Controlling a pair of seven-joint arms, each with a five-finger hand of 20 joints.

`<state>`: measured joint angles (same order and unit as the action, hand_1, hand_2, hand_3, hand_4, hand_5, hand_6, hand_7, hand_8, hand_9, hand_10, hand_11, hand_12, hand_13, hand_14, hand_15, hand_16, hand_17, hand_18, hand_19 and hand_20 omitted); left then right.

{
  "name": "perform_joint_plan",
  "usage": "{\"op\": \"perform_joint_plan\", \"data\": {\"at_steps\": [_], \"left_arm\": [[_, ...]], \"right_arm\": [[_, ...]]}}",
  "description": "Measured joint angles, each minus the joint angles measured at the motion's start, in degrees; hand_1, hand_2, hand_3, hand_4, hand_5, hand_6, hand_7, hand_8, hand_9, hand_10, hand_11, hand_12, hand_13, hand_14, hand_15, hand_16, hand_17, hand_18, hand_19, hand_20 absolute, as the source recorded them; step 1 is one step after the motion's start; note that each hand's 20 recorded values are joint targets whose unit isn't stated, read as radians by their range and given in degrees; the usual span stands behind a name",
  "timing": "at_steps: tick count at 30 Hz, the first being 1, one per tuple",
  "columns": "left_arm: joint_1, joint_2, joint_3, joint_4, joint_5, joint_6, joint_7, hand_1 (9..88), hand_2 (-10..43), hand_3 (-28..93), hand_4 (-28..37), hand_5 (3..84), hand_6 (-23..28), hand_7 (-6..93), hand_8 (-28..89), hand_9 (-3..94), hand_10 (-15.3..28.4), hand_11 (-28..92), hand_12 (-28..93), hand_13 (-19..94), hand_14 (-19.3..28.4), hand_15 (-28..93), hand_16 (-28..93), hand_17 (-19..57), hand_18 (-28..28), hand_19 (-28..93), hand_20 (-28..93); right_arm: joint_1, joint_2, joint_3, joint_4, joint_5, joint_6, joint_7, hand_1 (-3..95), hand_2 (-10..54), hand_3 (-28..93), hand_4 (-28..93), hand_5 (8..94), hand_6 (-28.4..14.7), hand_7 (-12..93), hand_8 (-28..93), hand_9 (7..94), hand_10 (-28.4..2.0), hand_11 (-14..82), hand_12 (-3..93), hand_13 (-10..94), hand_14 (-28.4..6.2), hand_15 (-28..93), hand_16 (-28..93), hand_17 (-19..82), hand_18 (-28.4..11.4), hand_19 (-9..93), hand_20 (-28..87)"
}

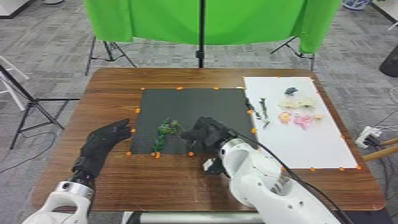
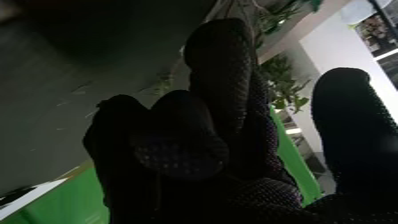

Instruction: Arrange flowers

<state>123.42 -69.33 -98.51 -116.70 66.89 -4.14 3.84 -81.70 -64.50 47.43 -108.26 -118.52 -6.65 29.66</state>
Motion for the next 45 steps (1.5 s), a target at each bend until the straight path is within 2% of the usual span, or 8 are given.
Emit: {"op": "perform_joint_plan", "data": {"at_steps": [9,15,19,22,24,27,32,45], "left_arm": [[-0.03,-0.04,0.00,-0.01,0.01,0.00,0.00,24.9,-2.2,67,-22.1,44.5,6.0,8.3,-5,40.5,13.8,17,10,30,18.5,25,-2,1.9,14.5,13,20],[0.03,-0.31,-0.07,-0.05,0.03,0.00,0.02,24.8,-2.3,67,-22.2,44.6,6.1,8.2,-5,40.5,13.8,17,10,30,18.6,25,-2,1.9,14.5,13,20],[0.20,-0.36,-0.22,-0.14,0.03,0.03,0.02,24.9,-2.2,67,-22.2,44.5,6.0,8.2,-5,40.5,13.8,17,10,30,18.6,25,-2,2.0,14.5,13,20],[0.34,-0.32,-0.23,-0.17,0.03,0.04,0.02,25.0,-2.1,67,-22.2,44.6,6.1,8.1,-5,40.4,13.8,17,10,30,18.6,25,-2,1.9,14.5,13,20],[0.35,-0.28,-0.23,-0.17,0.03,0.04,0.00,25.0,-2.2,67,-22.1,44.6,6.1,8.1,-5,40.5,13.7,17,10,30,18.6,25,-2,1.9,14.5,13,20],[0.35,-0.25,-0.23,-0.17,0.03,0.03,-0.01,25.0,-2.2,67,-22.2,44.6,6.1,8.1,-5,40.5,13.8,17,10,30,18.6,25,-2,2.0,14.5,13,20],[0.34,-0.25,-0.23,-0.18,0.03,0.03,-0.01,25.2,-2.4,67,-22.1,44.6,6.1,8.1,-5,40.5,13.7,17,10,30,18.6,25,-2,1.9,14.5,13,20],[0.45,-0.36,-0.37,-0.26,0.07,0.05,-0.02,25.6,-2.9,67,-21.5,44.5,6.1,8.1,-5,40.5,13.7,16,10,30,18.6,25,-2,1.9,14.5,13,20]], "right_arm": [[-1.02,0.47,0.10,-1.90,0.22,-0.09,-0.09,21.9,9.4,63,-14,73.4,-2.2,14,-9,87.6,-14.8,45.5,25.1,91,-5.5,65,30,69,-12.6,93,61],[-3.43,1.33,4.04,-4.78,-1.48,0.54,-0.35,27.0,-0.7,64,-12,71.3,-2.2,14,-8,83.4,-14.8,42.4,26.2,88,-6.0,65,31,65,-13.2,93,60],[-4.13,3.28,7.80,-5.96,-8.61,5.08,0.15,28.1,-8.6,65,-12,70.6,-2.9,14,-8,83.0,-14.4,45.0,27.0,88,-5.6,66,30,65,-13.0,93,60],[-2.39,5.71,9.55,-4.07,-15.35,7.25,2.14,27.5,-9.5,63,-13,68.8,-4.1,12,-8,82.6,-14.4,45.7,27.0,88,-5.3,66,30,66,-12.6,93,61],[-0.08,7.29,10.16,-1.35,-16.89,6.26,4.11,27.0,-9.5,62,-14,67.6,-5.0,11,-8,82.4,-14.4,46.0,27.2,87,-5.3,66,31,66,-12.3,93,61],[3.73,8.91,10.45,3.59,-16.73,1.68,6.22,26.6,-9.5,61,-15,66.2,-5.8,11,-7,82.3,-14.5,46.2,27.2,88,-5.2,66,31,66,-12.2,93,61],[7.37,9.41,10.34,9.56,-16.58,-3.50,6.64,26.8,-9.5,59,-16,65.3,-7.0,10,-7,82.2,-14.5,46.8,27.0,88,-5.0,66,30,67,-11.5,93,61],[7.26,8.55,9.66,12.02,-17.49,-7.95,8.05,24.6,-9.5,55,-18,68.1,-9.5,9,-6,82.4,-15.0,48.4,25.7,91,-3.7,63,30,70,-8.4,93,54]]}}
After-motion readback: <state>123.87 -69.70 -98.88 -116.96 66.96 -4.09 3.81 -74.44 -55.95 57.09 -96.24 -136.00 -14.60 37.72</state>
